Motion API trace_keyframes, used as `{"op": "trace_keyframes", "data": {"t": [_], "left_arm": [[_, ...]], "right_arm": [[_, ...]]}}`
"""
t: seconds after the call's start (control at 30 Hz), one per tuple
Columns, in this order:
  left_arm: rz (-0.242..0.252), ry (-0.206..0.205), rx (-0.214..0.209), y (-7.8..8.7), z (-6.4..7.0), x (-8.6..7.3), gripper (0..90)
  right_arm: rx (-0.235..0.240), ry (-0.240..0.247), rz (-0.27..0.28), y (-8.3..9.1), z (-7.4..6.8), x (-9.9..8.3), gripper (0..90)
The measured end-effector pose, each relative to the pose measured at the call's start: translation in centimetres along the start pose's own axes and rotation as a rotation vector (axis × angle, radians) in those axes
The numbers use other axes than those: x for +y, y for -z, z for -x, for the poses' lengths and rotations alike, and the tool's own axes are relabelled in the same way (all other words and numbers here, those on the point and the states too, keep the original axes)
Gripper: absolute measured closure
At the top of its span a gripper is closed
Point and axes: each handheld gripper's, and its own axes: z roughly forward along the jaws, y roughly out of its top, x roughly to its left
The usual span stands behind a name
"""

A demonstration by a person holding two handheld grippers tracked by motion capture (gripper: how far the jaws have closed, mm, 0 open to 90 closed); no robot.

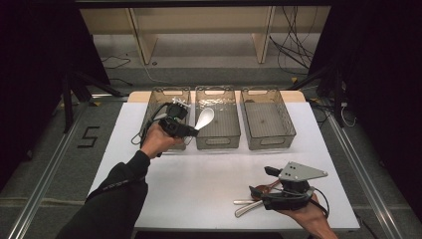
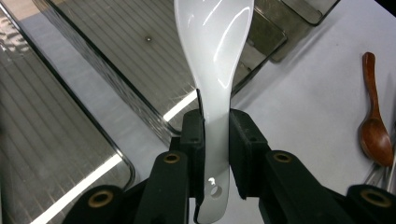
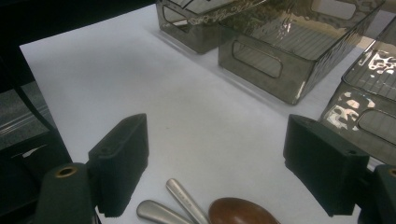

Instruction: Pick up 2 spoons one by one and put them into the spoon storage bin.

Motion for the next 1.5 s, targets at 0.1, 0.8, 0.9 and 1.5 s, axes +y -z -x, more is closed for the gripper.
{"op": "trace_keyframes", "data": {"t": [0.1, 0.8, 0.9, 1.5], "left_arm": [[0.000, -0.001, 0.005, -0.3, 0.0, 0.7, 76.4], [0.020, 0.047, 0.021, -3.1, -1.0, 4.1, 76.4], [0.012, 0.051, 0.024, -3.6, -0.9, 4.5, 76.4], [-0.014, 0.091, 0.049, -6.2, -1.7, 5.0, 76.0]], "right_arm": [[0.001, 0.000, 0.002, 0.0, 0.0, 0.0, 23.3], [0.006, -0.003, 0.004, 0.1, 0.1, -0.1, 23.3], [0.005, -0.005, 0.003, 0.1, 0.1, -0.1, 23.3], [0.012, -0.002, 0.004, 0.0, 0.1, -0.1, 23.3]]}}
